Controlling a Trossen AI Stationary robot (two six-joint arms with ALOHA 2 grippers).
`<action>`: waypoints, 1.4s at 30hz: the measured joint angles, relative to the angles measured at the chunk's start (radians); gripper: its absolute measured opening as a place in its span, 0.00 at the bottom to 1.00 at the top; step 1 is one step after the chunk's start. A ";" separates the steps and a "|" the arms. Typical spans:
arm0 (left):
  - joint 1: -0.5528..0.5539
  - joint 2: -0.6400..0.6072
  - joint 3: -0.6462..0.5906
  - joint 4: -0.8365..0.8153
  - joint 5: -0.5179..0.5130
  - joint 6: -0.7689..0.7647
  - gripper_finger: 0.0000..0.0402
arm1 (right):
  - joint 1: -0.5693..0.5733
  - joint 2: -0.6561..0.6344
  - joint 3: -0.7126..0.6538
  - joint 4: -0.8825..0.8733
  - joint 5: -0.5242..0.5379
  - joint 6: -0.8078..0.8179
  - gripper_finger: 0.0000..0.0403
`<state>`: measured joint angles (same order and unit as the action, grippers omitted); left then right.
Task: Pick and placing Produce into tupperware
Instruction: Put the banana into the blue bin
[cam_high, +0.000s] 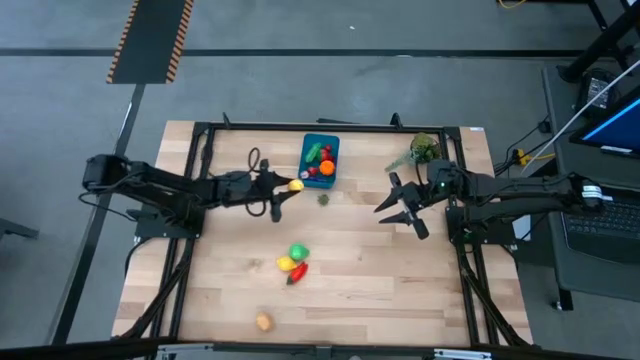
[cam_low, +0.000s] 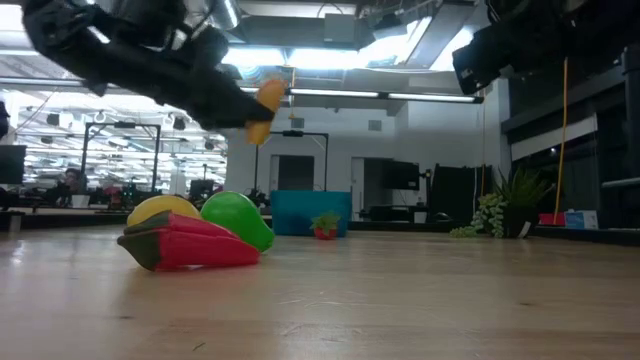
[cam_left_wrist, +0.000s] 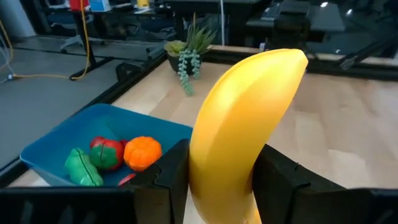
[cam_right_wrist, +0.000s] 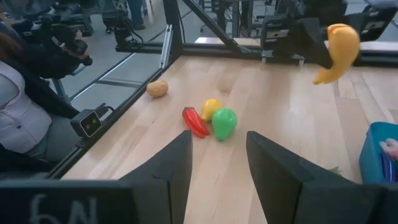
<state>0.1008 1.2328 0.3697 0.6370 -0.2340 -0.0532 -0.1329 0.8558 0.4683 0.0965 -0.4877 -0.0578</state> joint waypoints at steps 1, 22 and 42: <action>0.007 0.025 0.019 -0.001 0.000 0.007 0.33 | 0.000 0.007 0.000 0.000 0.000 -0.001 0.38; 0.270 0.399 0.648 -0.672 0.154 0.173 0.33 | -0.001 0.044 0.000 -0.005 0.000 -0.056 0.38; 0.418 0.689 1.145 -1.198 0.254 0.029 0.33 | -0.001 0.045 0.000 -0.035 -0.001 -0.086 0.38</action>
<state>0.5190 1.9215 1.5151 -0.5608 0.0203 -0.0240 -0.1337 0.9004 0.4683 0.0619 -0.4885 -0.1439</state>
